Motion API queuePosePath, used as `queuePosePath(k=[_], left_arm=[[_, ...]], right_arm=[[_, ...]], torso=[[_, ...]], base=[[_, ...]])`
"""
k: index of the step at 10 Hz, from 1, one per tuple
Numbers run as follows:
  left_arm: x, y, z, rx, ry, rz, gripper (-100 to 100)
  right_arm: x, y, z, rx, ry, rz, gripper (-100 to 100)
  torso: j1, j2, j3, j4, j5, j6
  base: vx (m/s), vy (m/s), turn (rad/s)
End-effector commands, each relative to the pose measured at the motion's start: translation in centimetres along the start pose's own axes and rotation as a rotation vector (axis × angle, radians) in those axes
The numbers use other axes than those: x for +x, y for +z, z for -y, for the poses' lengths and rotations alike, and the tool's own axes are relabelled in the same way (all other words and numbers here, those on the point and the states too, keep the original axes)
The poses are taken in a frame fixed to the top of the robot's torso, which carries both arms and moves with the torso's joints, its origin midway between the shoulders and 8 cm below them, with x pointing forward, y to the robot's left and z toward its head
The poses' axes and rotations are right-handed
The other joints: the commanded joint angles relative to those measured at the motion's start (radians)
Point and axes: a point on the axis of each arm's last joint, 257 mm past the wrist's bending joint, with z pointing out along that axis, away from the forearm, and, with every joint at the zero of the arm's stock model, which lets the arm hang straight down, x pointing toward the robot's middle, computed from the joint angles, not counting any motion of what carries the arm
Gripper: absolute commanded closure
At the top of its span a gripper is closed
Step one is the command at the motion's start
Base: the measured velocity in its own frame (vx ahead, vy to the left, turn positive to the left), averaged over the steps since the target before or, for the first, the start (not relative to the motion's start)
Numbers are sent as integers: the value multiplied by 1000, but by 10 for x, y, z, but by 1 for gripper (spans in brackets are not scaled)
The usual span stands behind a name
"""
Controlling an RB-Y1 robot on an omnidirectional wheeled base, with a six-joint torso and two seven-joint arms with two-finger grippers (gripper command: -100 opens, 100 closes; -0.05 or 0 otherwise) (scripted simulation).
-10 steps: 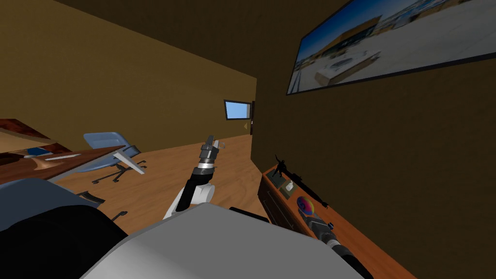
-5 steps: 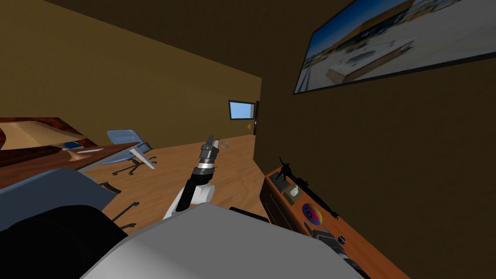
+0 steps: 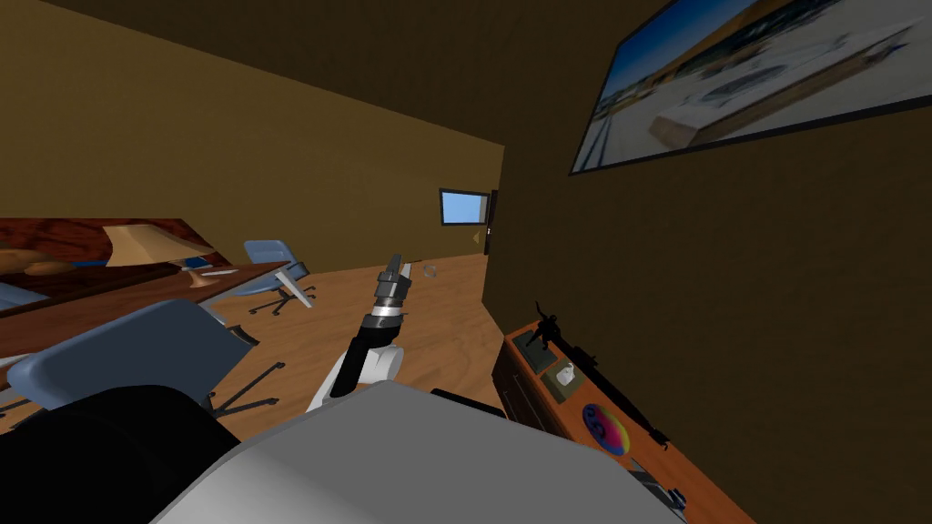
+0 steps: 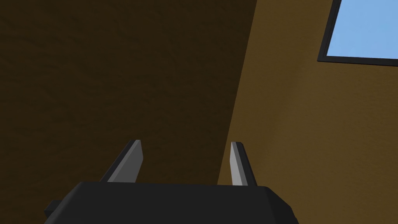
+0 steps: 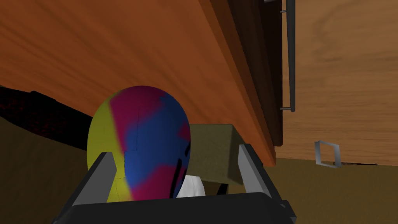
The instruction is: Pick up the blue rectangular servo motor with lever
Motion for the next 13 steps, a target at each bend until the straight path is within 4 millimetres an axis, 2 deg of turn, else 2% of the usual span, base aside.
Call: queuePosePath(k=[1,4,7,8,9,12,13], left_arm=[[0,0,0,0,0,0,0],[0,0,0,0,0,0,0],[0,0,0,0,0,0,0],[0,0,0,0,0,0,0],[0,0,0,0,0,0,0],[0,0,0,0,0,0,0],[0,0,0,0,0,0,0]], right_arm=[[21,-3,7,10,-22,-43,-100],[66,-12,26,29,-112,-154,-100],[98,-23,39,41,-147,-230,-100],[115,-30,49,46,-186,-278,-100],[118,-32,49,48,-184,-284,-100],[165,-58,77,58,-282,-418,-100],[165,-58,77,58,-282,-418,-100]], torso=[[0,0,0,0,0,0],[0,0,0,0,0,1],[0,0,0,0,0,0],[0,0,0,0,0,1],[0,0,0,0,0,0],[-1,-1,0,0,0,0],[-1,-1,-1,0,0,1]], base=[[26,-8,90],[30,-9,121],[33,-13,91],[28,-12,125],[24,-12,71],[43,-20,154],[28,-23,28]])
